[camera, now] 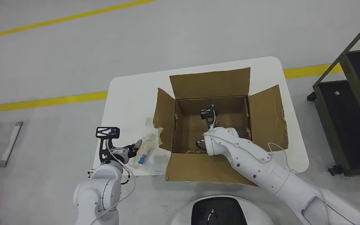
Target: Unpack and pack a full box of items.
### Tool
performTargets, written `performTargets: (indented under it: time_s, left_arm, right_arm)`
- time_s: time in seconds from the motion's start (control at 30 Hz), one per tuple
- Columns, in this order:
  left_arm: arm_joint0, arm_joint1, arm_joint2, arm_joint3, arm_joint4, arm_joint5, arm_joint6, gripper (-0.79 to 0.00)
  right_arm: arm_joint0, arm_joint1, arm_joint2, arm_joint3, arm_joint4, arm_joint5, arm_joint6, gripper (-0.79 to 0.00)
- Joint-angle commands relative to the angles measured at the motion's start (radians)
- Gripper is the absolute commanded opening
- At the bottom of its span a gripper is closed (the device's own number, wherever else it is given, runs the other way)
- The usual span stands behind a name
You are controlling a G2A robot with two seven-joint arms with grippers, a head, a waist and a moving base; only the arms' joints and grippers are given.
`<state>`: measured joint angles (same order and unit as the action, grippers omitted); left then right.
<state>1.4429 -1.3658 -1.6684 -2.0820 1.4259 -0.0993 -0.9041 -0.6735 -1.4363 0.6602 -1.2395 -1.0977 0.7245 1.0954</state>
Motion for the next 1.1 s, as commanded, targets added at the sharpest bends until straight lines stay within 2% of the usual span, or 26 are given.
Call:
performTargets:
  time_s: [0.0,0.03,0.1,0.27,0.57,0.8,0.83,0.87,0.9,1.07]
  left_arm:
    - [0.0,0.0,0.0,0.0,0.0,0.0,0.0,0.0]
    - [0.0,0.0,0.0,0.0,0.0,0.0,0.0,0.0]
    - [0.0,0.0,0.0,0.0,0.0,0.0,0.0,0.0]
    - [0.0,0.0,0.0,0.0,0.0,0.0,0.0,0.0]
    - [0.0,0.0,0.0,0.0,0.0,0.0,0.0,0.0]
    - [0.0,0.0,0.0,0.0,0.0,0.0,0.0,0.0]
    - [0.0,0.0,0.0,0.0,0.0,0.0,0.0,0.0]
    - [0.0,0.0,0.0,0.0,0.0,0.0,0.0,0.0]
    - [0.0,0.0,0.0,0.0,0.0,0.0,0.0,0.0]
    - [0.0,0.0,0.0,0.0,0.0,0.0,0.0,0.0]
  right_arm:
    - [-0.001,-0.005,0.001,0.01,-0.002,0.002,-0.002,-0.434]
    - [-0.002,-0.008,0.003,0.014,-0.001,0.003,-0.003,-0.44]
    - [-0.004,-0.013,0.006,0.025,0.0,0.001,-0.005,-0.52]
    - [-0.004,-0.025,0.015,0.049,0.002,-0.004,-0.008,-0.489]
    - [-0.004,-0.043,0.032,0.076,-0.01,-0.016,-0.009,-0.486]
    - [-0.007,-0.054,0.047,0.092,-0.019,-0.029,-0.005,-0.523]
    - [-0.007,-0.055,0.048,0.093,-0.02,-0.031,-0.004,-0.56]
    - [-0.008,-0.057,0.05,0.093,-0.02,-0.036,-0.003,-0.76]
    - [-0.009,-0.058,0.053,0.093,-0.018,-0.045,-0.004,-0.785]
    - [-0.013,-0.062,0.075,0.081,-0.023,-0.051,-0.009,-0.785]
